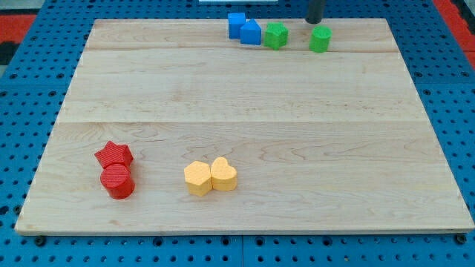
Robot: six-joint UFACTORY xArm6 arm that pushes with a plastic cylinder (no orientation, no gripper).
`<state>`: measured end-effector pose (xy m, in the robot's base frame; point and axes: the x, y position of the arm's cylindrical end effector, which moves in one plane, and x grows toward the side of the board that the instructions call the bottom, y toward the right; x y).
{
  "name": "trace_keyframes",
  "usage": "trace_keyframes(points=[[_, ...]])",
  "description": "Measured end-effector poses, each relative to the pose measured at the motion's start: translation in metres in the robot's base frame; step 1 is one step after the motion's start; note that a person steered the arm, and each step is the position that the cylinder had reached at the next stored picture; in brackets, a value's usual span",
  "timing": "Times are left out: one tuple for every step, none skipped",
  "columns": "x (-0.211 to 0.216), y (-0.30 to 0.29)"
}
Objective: Separate the blue blocks and green blocks from each other
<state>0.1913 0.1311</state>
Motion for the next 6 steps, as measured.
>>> trace_keyframes(points=[[0.000,-0.075],[0.002,-0.093],[0.002,-0.095],[0.002,-0.116],[0.002,-0.148],[0.002,-0.169]])
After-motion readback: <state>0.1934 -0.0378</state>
